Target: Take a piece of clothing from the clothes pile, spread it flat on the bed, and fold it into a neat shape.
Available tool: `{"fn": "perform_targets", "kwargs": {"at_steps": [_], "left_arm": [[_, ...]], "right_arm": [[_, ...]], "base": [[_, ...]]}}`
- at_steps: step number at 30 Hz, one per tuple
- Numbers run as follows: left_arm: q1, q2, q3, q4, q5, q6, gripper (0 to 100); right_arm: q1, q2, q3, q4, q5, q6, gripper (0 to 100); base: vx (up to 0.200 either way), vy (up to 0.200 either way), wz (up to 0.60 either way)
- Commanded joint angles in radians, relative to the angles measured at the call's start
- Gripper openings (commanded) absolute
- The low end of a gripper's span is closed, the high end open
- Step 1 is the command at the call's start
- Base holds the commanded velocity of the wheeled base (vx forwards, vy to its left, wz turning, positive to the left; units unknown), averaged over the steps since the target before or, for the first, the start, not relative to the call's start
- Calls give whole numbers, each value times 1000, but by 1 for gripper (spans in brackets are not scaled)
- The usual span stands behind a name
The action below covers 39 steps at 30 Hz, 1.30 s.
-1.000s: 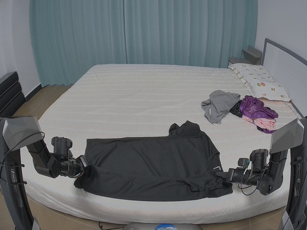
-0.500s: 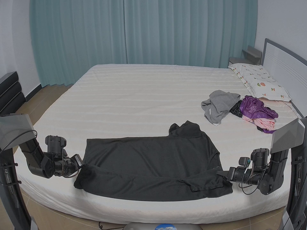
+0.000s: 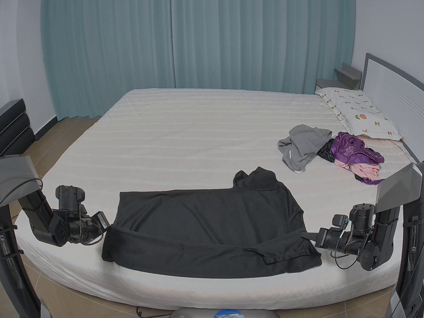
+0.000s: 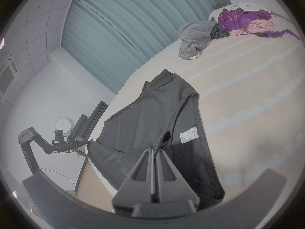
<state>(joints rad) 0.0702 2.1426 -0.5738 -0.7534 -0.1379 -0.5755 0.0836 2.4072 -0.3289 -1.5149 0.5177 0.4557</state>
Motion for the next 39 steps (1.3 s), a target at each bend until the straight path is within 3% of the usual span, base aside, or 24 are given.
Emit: {"fn": "perform_targets", "kwargs": {"at_steps": [1, 34, 35, 39], "left_arm": [[6, -6, 2, 5, 0, 0, 0], [19, 106, -57, 26, 0, 8, 0], [19, 108, -58, 26, 0, 8, 100], [17, 109, -58, 26, -3, 5, 100]], "right_arm": [[-1, -2, -9, -4, -8, 4, 0], [2, 55, -98, 36, -16, 8, 0], [2, 53, -99, 42, -16, 8, 100], [2, 49, -96, 44, -16, 9, 100]], "base": [[0, 0, 0], [0, 0, 0], [0, 0, 0], [0, 0, 0]]}}
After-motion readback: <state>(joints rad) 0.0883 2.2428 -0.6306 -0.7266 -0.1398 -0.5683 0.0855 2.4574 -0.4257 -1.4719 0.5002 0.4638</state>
